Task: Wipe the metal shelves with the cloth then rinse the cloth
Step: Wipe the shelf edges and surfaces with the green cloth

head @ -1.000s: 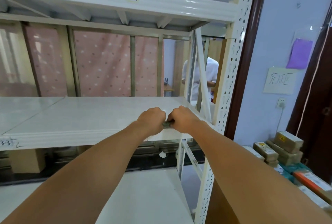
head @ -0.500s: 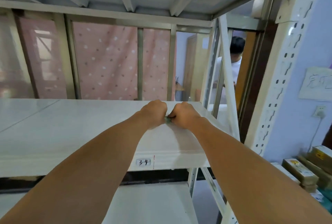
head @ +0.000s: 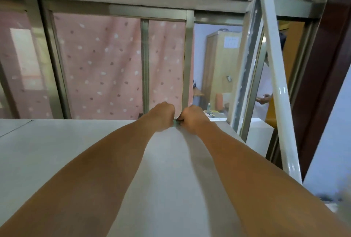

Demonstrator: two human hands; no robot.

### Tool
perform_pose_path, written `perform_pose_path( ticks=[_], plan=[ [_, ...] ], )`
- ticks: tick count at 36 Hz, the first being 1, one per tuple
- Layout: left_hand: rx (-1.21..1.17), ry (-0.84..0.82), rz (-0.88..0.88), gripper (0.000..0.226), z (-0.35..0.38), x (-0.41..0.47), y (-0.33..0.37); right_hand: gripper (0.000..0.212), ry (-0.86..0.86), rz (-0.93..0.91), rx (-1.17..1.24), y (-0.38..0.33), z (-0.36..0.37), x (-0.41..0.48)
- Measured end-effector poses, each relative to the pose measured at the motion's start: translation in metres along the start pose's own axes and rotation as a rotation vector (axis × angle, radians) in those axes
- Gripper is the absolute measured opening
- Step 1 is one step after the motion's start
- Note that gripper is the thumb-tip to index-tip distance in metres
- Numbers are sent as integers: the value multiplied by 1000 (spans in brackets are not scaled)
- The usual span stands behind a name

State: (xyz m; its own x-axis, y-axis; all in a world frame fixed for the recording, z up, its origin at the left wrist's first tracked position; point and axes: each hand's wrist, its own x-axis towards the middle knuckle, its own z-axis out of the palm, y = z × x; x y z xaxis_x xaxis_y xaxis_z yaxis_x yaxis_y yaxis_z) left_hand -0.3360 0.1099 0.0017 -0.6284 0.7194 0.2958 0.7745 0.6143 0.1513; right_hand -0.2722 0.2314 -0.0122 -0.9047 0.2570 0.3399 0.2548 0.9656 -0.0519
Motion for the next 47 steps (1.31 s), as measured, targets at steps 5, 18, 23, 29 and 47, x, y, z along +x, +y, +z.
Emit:
perform_pose_path(
  ticks=[5,18,23,29,47],
  plan=[
    [-7,18,-11,10,4,17,-17,28,-36,21,71,-8,3,22],
    [26,19,-119,19,-16,-15,-88,31,22,-50,93,-85,21,37],
    [-1,-4,-108,17,-24,-46,-94,30,5,-30,82,-104,20,16],
    [40,-8,-60,25,-34,-88,-89,31,-23,-3,89,-126,2,-25],
    [32,-59,3,17,-83,-260,-67,22,-25,80,42,-218,-51,-188]
  ],
)
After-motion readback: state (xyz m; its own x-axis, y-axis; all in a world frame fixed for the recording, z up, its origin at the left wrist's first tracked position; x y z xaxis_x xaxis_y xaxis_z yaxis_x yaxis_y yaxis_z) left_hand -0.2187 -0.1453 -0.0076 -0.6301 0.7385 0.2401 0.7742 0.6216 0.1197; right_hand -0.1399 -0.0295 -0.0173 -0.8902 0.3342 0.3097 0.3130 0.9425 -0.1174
